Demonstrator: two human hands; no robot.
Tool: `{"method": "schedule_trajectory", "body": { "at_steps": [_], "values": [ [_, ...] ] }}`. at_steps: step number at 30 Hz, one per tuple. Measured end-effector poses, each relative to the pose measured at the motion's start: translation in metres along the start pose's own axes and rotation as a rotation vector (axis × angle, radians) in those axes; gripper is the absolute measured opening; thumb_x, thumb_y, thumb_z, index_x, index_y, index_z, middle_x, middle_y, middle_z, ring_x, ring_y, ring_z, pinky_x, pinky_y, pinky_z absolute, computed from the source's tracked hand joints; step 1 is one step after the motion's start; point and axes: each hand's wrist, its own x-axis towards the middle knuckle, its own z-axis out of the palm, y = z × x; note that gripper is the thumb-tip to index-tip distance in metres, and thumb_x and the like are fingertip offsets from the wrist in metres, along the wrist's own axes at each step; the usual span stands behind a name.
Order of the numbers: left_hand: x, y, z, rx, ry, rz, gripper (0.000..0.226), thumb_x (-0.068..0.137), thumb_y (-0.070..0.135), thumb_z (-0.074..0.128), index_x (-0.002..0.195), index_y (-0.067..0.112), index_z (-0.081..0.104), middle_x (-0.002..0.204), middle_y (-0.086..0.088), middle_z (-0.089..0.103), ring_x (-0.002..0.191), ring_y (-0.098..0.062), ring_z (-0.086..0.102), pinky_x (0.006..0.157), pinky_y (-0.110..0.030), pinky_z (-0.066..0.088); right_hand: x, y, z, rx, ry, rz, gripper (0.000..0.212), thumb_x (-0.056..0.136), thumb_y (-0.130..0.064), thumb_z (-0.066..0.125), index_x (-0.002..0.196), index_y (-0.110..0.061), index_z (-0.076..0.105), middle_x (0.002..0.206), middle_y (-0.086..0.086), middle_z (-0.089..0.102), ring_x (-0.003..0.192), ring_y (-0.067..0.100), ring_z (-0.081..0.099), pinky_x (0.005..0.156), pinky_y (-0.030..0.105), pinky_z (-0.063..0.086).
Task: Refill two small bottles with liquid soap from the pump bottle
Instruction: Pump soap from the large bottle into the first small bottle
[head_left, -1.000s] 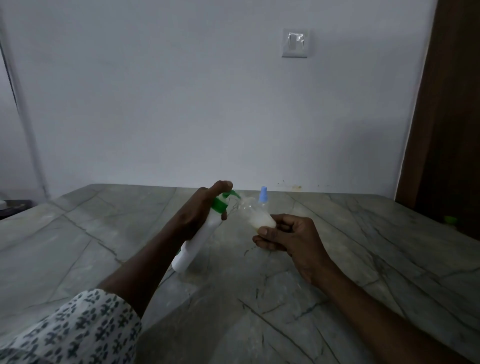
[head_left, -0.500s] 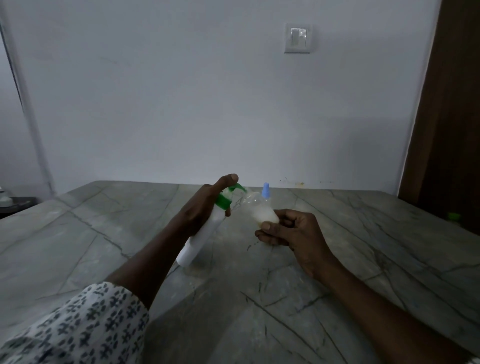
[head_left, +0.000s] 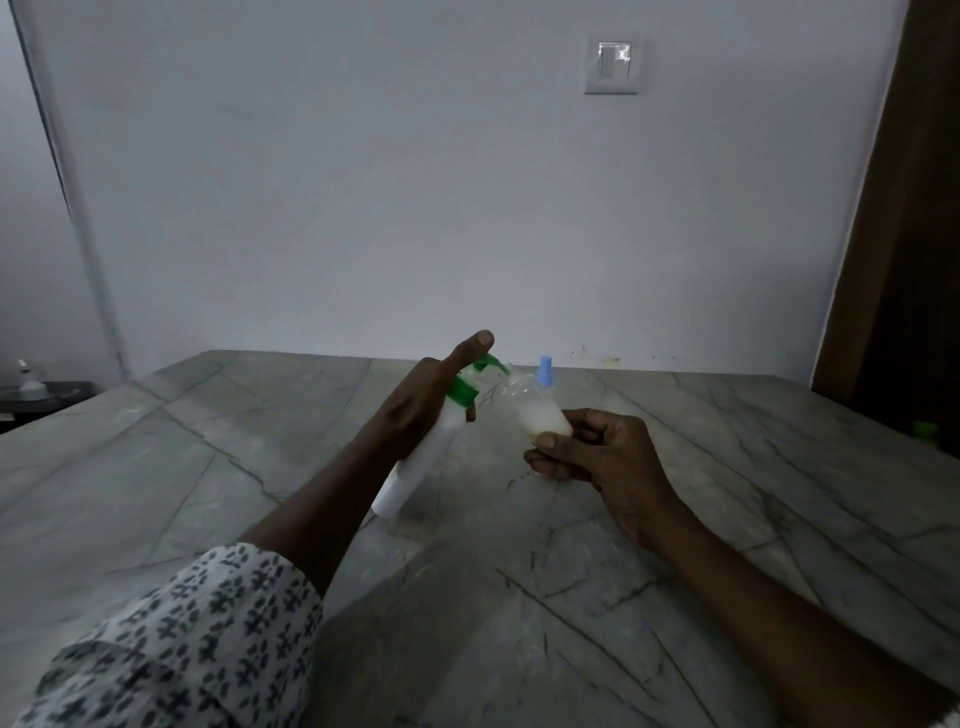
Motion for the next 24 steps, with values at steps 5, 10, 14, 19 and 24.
{"method": "schedule_trajectory", "body": {
  "at_steps": [5,10,14,19,24],
  "values": [
    [0.0001,0.0013,-0.0001,-0.077,-0.018,-0.021,0.051,0.088,0.059,0.051,0.071,0.014,0.069,0.062,-0.012,0.063,0.05,-0.018,0.055,0.059,-0.028,0.043,-0.0006,0.001,-0.0003,-0.008,-0.004,0.004,0.054,0.067,-0.008,0.078,0.116,0.009,0.063,0.096,0.024,0.074,0.084,0.041,0.073,0.077,0.04,0.062],
    [-0.0002,0.0016,0.0008,-0.048,0.002,0.005,0.05,0.098,0.038,0.045,0.063,0.009,0.063,0.058,-0.008,0.063,0.044,-0.012,0.053,0.056,-0.026,0.041,-0.0001,0.004,-0.002,-0.023,-0.015,0.019,0.044,0.074,0.002,0.076,0.116,0.009,0.063,0.097,0.023,0.074,0.085,0.041,0.073,0.078,0.04,0.062],
    [0.0001,-0.0013,0.0007,-0.035,-0.005,0.025,0.06,0.089,0.06,0.048,0.066,0.008,0.068,0.06,-0.009,0.065,0.048,-0.012,0.057,0.062,-0.029,0.043,0.001,0.0045,-0.0033,-0.026,-0.006,0.01,0.043,0.076,0.003,0.075,0.117,0.008,0.063,0.097,0.023,0.074,0.085,0.041,0.073,0.08,0.042,0.061],
    [0.001,-0.0017,0.001,0.009,0.006,0.023,0.069,0.083,0.073,0.048,0.051,0.016,0.069,0.058,-0.007,0.064,0.05,-0.012,0.058,0.068,-0.032,0.044,0.001,0.0038,-0.0033,-0.055,0.0,-0.011,0.043,0.078,0.0,0.075,0.118,0.007,0.063,0.094,0.023,0.075,0.085,0.04,0.073,0.085,0.049,0.059],
    [0.0014,-0.0002,0.0002,-0.036,-0.019,-0.016,0.059,0.079,0.065,0.051,0.077,0.009,0.07,0.066,-0.014,0.064,0.052,-0.018,0.056,0.061,-0.028,0.044,0.0003,0.0043,-0.0031,-0.028,0.001,0.001,0.042,0.077,0.003,0.075,0.116,0.008,0.063,0.096,0.024,0.074,0.086,0.041,0.073,0.082,0.045,0.06]
  ]
}}
